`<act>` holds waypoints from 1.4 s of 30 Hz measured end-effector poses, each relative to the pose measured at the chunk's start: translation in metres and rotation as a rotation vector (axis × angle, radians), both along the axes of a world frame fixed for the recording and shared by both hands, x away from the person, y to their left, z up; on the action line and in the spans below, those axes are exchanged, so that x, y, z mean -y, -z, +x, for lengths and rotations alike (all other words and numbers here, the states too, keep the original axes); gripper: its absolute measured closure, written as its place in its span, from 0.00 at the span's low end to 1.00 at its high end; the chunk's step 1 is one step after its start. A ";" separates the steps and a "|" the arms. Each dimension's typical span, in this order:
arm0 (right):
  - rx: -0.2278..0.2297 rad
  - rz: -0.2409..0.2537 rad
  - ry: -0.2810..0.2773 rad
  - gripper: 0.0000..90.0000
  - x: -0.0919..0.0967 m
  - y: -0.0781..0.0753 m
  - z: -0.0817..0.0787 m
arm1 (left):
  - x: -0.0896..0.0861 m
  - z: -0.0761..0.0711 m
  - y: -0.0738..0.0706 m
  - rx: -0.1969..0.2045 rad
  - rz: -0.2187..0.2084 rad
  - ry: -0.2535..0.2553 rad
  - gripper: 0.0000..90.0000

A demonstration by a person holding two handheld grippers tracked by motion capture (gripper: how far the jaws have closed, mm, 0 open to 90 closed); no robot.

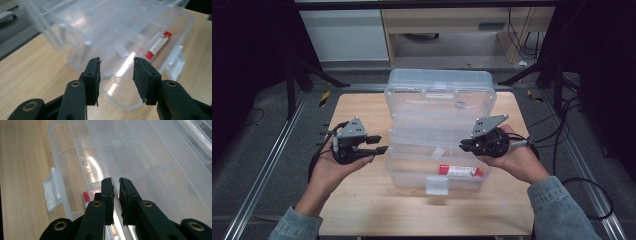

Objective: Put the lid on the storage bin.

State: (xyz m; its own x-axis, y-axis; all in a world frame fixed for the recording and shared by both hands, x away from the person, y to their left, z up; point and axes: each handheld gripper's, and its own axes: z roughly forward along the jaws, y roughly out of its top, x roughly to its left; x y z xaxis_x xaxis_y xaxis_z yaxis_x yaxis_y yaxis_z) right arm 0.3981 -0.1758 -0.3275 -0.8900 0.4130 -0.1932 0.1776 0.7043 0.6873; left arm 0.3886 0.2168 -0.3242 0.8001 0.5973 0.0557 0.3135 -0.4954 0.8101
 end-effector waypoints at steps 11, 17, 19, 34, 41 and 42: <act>-0.008 -0.001 0.000 0.90 0.000 0.002 -0.001 | 0.000 0.036 -0.013 -0.002 -0.015 -0.065 0.72; -0.012 0.011 -0.004 0.90 0.001 0.004 -0.002 | 0.004 0.050 -0.016 -0.006 -0.007 -0.088 0.76; -0.012 0.013 -0.005 0.90 0.002 0.005 -0.002 | 0.005 0.053 -0.016 -0.007 -0.019 -0.098 0.76; -0.014 0.016 -0.009 0.88 0.003 0.008 -0.005 | 0.011 0.065 -0.023 -0.020 -0.065 -0.116 0.80; -0.014 0.011 -0.008 0.88 0.003 0.009 -0.006 | 0.012 0.066 -0.025 -0.023 -0.077 -0.114 0.82; -0.016 0.011 -0.007 0.88 0.003 0.009 -0.006 | 0.012 0.065 -0.025 -0.019 -0.078 -0.112 0.82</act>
